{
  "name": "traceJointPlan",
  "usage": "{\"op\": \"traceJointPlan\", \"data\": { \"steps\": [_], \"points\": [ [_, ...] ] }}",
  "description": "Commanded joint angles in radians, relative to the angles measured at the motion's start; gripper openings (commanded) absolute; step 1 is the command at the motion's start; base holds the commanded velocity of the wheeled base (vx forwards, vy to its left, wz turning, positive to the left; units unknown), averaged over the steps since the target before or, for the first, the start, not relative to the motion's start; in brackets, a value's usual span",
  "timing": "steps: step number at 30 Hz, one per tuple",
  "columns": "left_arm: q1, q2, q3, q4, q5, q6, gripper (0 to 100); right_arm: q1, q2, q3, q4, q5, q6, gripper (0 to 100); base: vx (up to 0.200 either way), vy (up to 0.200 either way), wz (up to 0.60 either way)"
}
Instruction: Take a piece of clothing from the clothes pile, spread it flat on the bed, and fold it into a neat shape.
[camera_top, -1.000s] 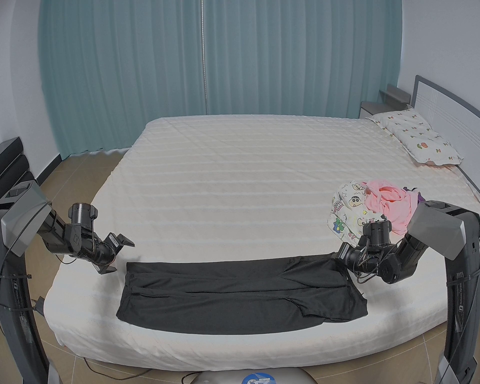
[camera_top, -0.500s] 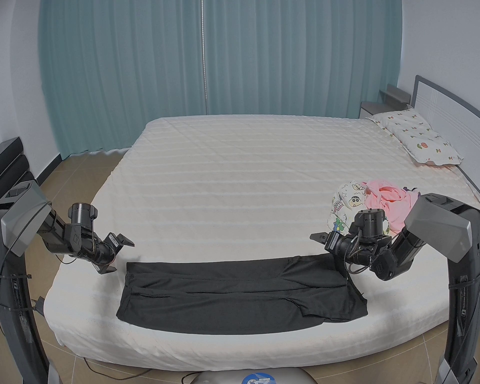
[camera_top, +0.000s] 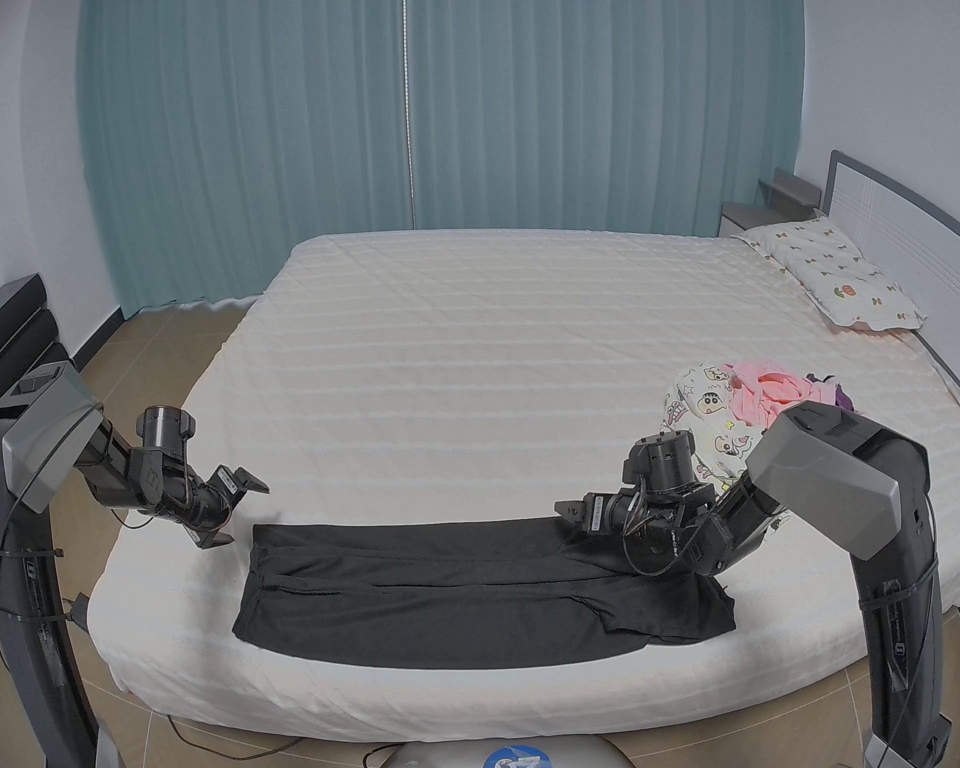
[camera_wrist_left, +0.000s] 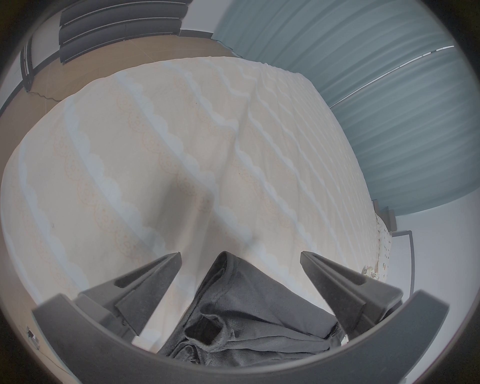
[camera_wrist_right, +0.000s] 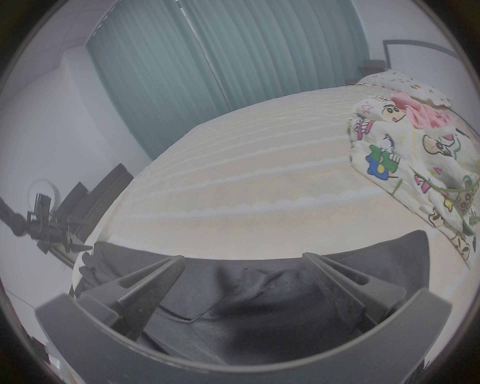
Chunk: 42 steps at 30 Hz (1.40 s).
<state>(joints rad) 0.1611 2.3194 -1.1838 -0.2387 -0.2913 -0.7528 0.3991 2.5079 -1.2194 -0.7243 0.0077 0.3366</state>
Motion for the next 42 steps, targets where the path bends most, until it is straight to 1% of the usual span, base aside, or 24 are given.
{"op": "traceJointPlan", "data": {
  "steps": [1,3,4,21,27,28,32,35,36,42],
  "points": [
    [0.0,0.0,0.001,-0.001,0.0,0.0,100,0.001,0.032,-0.014,-0.001,-0.002,-0.018,100,0.0,0.0,0.0],
    [0.0,0.0,0.001,-0.001,0.0,0.0,100,0.001,0.034,-0.012,0.0,-0.002,-0.033,100,0.0,0.0,0.0],
    [0.0,0.0,0.001,-0.001,0.0,0.0,100,0.0,0.035,-0.014,-0.001,-0.002,-0.036,0,0.0,0.0,0.0],
    [0.0,0.002,0.001,-0.001,0.0,0.001,100,0.007,0.057,-0.068,-0.018,-0.014,-0.033,0,0.0,0.0,0.0],
    [0.0,0.002,0.0,-0.001,0.0,0.001,100,0.02,0.078,-0.071,-0.052,-0.012,-0.031,0,0.0,0.0,0.0],
    [-0.002,0.002,0.001,-0.001,0.0,0.001,100,0.021,0.078,-0.074,-0.052,-0.011,-0.027,100,0.0,0.0,0.0],
    [0.0,0.002,0.0,-0.001,0.0,0.001,100,0.026,0.085,-0.072,-0.073,-0.011,-0.019,100,0.0,0.0,0.0],
    [0.0,0.002,0.0,-0.001,0.0,0.001,100,0.024,0.085,-0.063,-0.178,-0.011,-0.013,100,0.0,0.0,0.0],
    [0.0,0.002,0.0,-0.001,0.0,0.001,100,0.023,0.085,-0.063,-0.185,-0.011,-0.005,100,0.0,0.0,0.0],
    [0.0,0.002,0.0,-0.001,0.0,0.001,100,0.017,0.046,-0.04,-0.176,-0.014,0.11,100,0.0,0.0,0.0]
  ]
}}
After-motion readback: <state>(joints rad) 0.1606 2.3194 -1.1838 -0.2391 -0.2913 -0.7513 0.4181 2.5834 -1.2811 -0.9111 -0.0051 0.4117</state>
